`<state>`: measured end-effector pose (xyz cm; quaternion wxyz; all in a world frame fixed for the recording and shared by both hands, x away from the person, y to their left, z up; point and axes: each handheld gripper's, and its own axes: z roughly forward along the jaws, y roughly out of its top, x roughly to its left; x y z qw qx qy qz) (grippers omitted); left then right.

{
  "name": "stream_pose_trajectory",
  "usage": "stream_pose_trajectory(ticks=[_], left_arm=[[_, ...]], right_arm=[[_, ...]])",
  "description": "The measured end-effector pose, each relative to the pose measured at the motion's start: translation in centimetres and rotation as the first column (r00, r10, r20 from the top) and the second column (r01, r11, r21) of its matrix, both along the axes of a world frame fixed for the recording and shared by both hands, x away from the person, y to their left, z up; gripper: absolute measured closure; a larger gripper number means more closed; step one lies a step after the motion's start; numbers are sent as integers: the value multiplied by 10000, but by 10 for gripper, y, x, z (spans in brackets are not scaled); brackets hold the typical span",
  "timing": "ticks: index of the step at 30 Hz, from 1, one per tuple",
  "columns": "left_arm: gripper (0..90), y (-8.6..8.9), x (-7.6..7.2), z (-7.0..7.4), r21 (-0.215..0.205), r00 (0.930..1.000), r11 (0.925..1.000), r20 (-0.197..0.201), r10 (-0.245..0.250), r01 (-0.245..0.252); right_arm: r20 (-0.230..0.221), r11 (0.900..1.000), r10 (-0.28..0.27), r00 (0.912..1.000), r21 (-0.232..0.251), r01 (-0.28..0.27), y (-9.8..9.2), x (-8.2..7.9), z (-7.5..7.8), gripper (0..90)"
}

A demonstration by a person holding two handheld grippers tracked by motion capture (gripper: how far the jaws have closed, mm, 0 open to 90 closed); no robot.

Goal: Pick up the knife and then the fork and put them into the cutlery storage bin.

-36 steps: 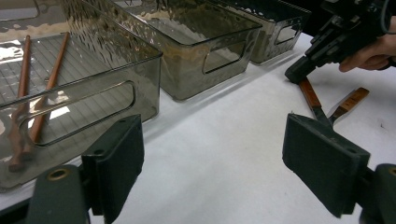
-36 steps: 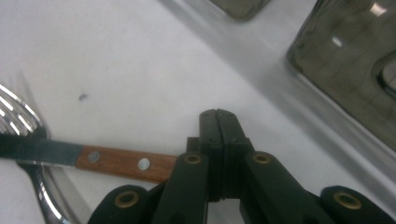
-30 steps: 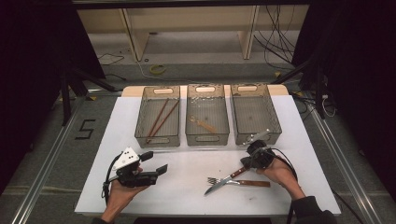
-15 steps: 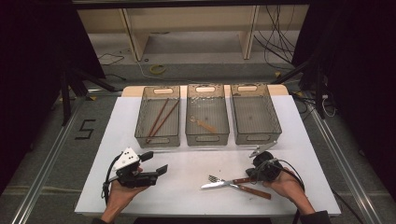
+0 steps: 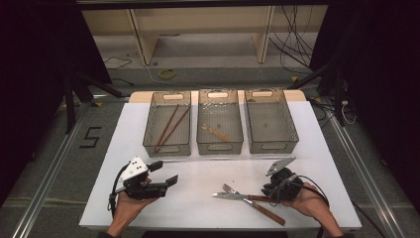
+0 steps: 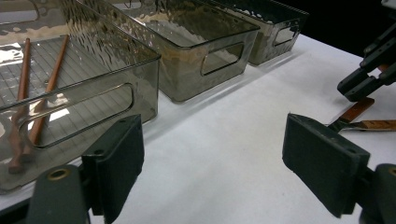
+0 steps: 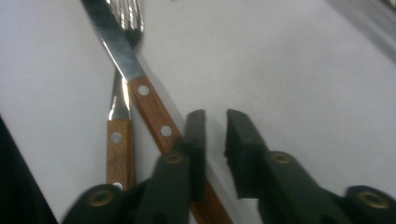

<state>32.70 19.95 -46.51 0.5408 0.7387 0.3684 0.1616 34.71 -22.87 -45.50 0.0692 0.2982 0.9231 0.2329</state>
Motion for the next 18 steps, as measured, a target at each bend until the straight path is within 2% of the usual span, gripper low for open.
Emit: stream_pose_trajectory(ticks=[3,8,14,18], left_arm=[[202,0,0,0,-7,10000,10000,-5,7,-7],[202,0,0,0,3,10000,10000,-3,9,-9],[202,0,0,0,17,10000,10000,3,-3,3],[202,1,0,0,38,10000,10000,-17,8,-8]], right_arm=[[97,9984,568,9983,45,-568,4,0,7,603],[-247,9915,1268,9916,-245,-1274,12,1,6,471],[-454,9765,1944,9799,-862,-1977,22,4,-1,457],[-730,9715,2054,9760,-1056,-2123,22,9,-5,486]])
